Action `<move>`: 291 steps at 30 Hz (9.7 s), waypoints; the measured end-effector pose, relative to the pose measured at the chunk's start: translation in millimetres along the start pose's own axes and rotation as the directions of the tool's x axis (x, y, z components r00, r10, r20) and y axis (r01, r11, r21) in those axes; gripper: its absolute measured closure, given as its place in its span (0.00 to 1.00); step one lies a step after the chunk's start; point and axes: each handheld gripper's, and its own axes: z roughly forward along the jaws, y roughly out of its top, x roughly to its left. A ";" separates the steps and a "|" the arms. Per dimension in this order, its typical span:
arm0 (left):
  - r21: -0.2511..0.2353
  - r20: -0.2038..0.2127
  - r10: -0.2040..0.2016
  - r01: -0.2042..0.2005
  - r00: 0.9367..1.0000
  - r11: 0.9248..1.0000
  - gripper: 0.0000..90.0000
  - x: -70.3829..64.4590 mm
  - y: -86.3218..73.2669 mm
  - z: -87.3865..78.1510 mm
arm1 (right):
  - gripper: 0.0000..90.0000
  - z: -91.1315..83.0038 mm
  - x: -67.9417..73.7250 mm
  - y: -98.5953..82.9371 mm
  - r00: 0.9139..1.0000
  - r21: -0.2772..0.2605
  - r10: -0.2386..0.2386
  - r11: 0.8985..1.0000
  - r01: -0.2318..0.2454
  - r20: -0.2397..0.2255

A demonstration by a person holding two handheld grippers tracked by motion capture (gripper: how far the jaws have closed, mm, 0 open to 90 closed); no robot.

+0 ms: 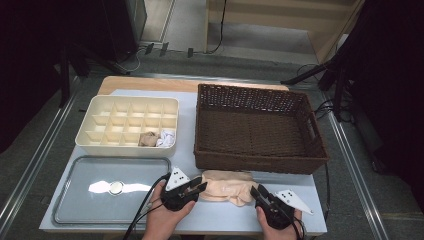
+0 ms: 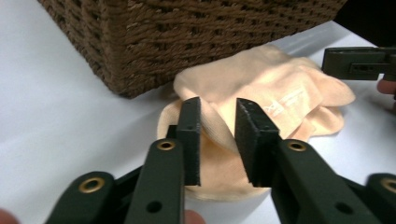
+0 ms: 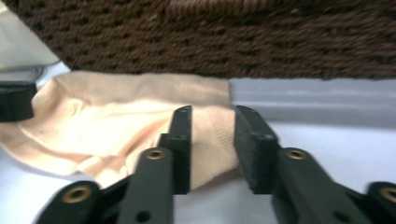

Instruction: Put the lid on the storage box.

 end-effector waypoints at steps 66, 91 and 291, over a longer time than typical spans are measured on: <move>0.027 0.013 -0.061 0.060 0.998 0.998 0.73 9.1 -8.2 -7.6 | 0.94 0.8 4.7 5.9 0.998 -0.019 0.016 1.000 -0.018 -0.059; -0.039 0.044 -0.034 0.036 0.998 0.999 0.99 13.8 -1.7 -33.5 | 0.94 -17.4 15.9 11.6 0.995 -0.086 -0.011 0.996 0.002 -0.100; -0.028 0.079 -0.109 0.112 0.991 0.993 0.92 16.0 -7.4 -40.8 | 0.67 21.7 63.3 -4.4 0.988 0.073 -0.018 0.997 0.030 -0.154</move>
